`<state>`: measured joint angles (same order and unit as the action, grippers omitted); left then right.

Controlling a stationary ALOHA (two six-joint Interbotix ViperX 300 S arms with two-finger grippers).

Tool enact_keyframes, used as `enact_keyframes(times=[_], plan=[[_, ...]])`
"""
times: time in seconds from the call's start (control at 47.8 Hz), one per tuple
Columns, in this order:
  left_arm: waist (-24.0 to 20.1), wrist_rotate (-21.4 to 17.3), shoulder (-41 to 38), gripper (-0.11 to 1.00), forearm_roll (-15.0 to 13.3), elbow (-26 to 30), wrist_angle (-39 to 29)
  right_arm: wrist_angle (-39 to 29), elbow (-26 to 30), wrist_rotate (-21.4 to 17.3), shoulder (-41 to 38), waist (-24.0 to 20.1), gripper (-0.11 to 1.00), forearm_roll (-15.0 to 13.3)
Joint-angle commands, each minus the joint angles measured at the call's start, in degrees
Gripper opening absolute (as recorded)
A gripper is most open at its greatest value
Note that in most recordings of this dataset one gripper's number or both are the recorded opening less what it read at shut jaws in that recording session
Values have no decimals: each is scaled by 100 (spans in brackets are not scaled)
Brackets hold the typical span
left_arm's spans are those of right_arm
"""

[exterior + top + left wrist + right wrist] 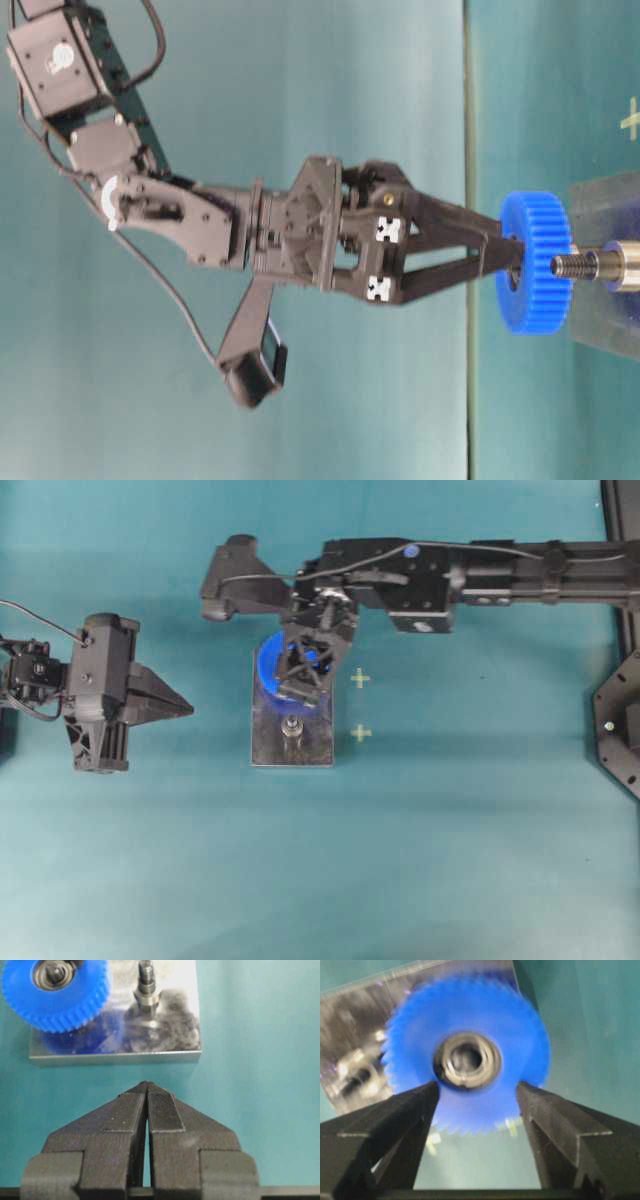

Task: Fit the large gear onto the shaft.
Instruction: 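Align the gear hub with the upper shaft and push it on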

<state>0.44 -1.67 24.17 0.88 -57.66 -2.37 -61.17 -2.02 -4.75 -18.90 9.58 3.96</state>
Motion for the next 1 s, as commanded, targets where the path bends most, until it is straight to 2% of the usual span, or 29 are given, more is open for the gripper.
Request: enact_keyframes(times=[0.0, 0.335, 0.523, 0.774, 0.983], plan=[[0, 35, 53, 0, 18, 62, 44, 62, -97, 53, 272, 9, 79, 18], [-26, 62, 53, 0, 18, 70, 44, 246, 167, 44, 686, 62, 79, -26], [-26, 62, 35, 0, 18, 70, 44, 255, 378, 62, 668, 35, 79, -26], [-26, 70, 26, 0, 18, 70, 44, 492, 448, 79, 105, -26, 79, 0], [-26, 70, 44, 0, 9, 62, 44, 483, 721, 158, -299, -70, 79, 0]])
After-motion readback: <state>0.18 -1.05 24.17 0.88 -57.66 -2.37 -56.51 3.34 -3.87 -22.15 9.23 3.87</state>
